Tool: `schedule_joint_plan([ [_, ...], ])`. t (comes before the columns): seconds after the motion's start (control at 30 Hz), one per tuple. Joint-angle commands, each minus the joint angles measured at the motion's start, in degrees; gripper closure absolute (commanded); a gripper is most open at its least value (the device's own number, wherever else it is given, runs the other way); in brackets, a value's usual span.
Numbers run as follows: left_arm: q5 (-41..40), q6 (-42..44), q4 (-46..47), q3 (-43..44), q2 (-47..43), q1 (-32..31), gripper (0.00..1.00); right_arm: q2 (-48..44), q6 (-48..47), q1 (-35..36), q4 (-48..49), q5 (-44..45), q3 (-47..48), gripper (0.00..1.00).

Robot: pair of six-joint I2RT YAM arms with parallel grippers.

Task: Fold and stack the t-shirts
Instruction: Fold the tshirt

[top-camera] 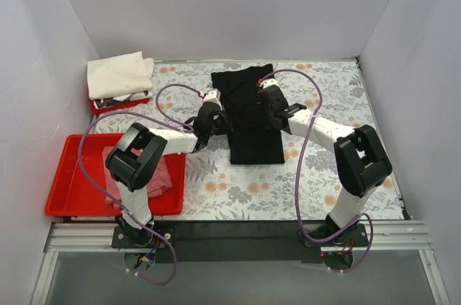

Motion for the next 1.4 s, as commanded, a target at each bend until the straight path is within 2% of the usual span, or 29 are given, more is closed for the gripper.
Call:
schedule_joint_plan([
  [0.0, 1.50, 1.49, 1.44, 3.80, 0.72, 1.25, 1.00, 1.61, -2.48, -1.26, 1.68, -0.22, 5.01, 0.99],
  [0.23, 1.94, 2.28, -1.19, 9.52, 5.38, 2.57, 1.00, 7.14, -4.24, -3.72, 1.50, -0.75, 10.28, 0.99],
  [0.43, -1.56, 2.10, -5.94, 13.82, 7.93, 3.10, 1.00, 11.01, -4.24, -5.12, -0.60, -0.75, 13.54, 0.99],
  [0.5, -5.42, 2.10, -8.75, 15.66, 7.23, 3.10, 0.80, 11.19, -4.16, -5.48, -1.83, -0.31, 15.91, 0.86],
  [0.53, -6.92, 2.19, -9.45, 16.11, 6.62, 3.01, 0.70, 10.84, -4.24, -5.91, -2.88, 0.39, 16.62, 0.75],
  [0.57, -8.15, 2.45, -10.51, 16.46, 6.01, 3.01, 0.57, 10.23, -4.24, -6.00, -3.24, 0.92, 17.76, 0.68],
  [0.63, -11.58, 3.42, -11.39, 17.34, 3.64, 3.10, 0.48, 7.07, -4.24, -6.27, -3.33, 1.71, 18.03, 0.53],
  [0.77, -12.83, 3.42, -12.01, 15.77, -0.85, 3.01, 0.36, 1.62, -4.24, -6.44, -3.25, 1.54, 16.80, 0.42],
  [1.07, -2.21, -1.66, -12.71, 6.99, -5.06, -0.06, 0.32, -2.34, -0.73, -6.44, -1.05, -8.91, 3.63, 0.41],
  [1.17, -0.17, -3.17, -12.01, 2.07, -7.44, -0.41, 0.32, -5.59, 0.76, -6.62, 1.84, -11.45, -3.73, 0.38],
  [1.37, 3.61, -5.27, -12.01, -3.65, -10.52, -1.56, 0.31, -12.44, 1.82, -6.80, 3.96, -14.98, -12.19, 0.35],
])
